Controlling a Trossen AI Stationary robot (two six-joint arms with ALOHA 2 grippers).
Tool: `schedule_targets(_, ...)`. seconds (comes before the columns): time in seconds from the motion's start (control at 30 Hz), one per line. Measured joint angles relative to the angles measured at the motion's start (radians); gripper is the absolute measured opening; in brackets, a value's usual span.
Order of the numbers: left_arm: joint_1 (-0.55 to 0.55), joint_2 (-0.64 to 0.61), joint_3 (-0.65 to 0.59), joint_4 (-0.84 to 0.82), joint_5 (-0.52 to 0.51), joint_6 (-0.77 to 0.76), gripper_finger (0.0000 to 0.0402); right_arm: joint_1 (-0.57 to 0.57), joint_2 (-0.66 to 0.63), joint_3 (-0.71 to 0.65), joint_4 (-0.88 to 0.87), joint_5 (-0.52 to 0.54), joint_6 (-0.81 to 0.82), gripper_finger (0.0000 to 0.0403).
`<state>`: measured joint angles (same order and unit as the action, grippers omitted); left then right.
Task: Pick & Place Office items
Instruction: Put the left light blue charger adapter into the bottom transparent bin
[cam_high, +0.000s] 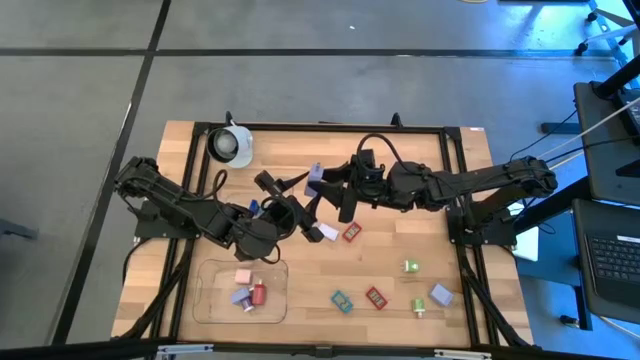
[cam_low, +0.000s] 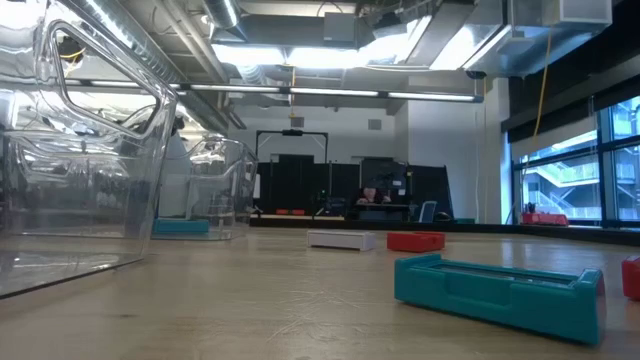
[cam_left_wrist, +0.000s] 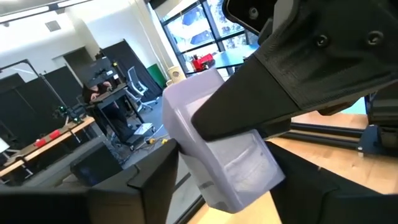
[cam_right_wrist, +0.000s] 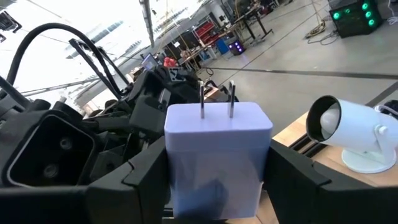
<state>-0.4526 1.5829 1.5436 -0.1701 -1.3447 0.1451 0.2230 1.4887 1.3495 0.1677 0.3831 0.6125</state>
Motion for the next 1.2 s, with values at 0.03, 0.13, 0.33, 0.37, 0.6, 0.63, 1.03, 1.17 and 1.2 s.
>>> schedule_targets(0.03, 0.0, 0.0, 0.0, 0.002, -0.002, 0.0, 0.021, 0.0, 0.0, 0.0, 0.0, 0.003, -0.001, 0.0217)
schedule_targets(0.13, -0.004, 0.0, 0.0, 0.01, -0.006, 0.002, 0.0193, 0.0, 0.0, 0.001, 0.001, 0.003, -0.005, 0.022)
schedule_targets(0.33, -0.005, 0.0, -0.001, 0.01, -0.007, 0.002, 0.0181, 0.0, -0.002, 0.001, -0.002, -0.005, -0.02, 0.0236)
schedule_targets(0.37, -0.006, 0.0, -0.001, 0.012, -0.006, -0.002, 0.018, 0.0, -0.002, 0.001, -0.004, -0.007, -0.024, 0.0237)
schedule_targets(0.6, -0.005, 0.0, -0.001, 0.013, -0.004, -0.001, 0.0179, 0.001, -0.002, 0.001, -0.005, -0.007, -0.023, 0.0231)
schedule_targets(0.63, -0.005, 0.0, -0.001, 0.013, -0.004, -0.001, 0.0179, 0.001, -0.002, 0.001, -0.005, -0.007, -0.022, 0.023)
schedule_targets(1.03, -0.005, -0.002, -0.001, 0.013, -0.002, -0.002, 0.0179, 0.001, -0.001, 0.001, -0.005, 0.006, 0.005, 0.0234)
schedule_targets(1.17, -0.005, -0.002, -0.001, 0.013, -0.005, -0.001, 0.0179, 0.0, 0.0, 0.001, -0.005, 0.006, 0.005, 0.0233)
schedule_targets(1.2, -0.005, -0.002, -0.001, 0.013, -0.006, -0.001, 0.0179, 0.0, 0.0, 0.001, -0.005, 0.006, 0.005, 0.0234)
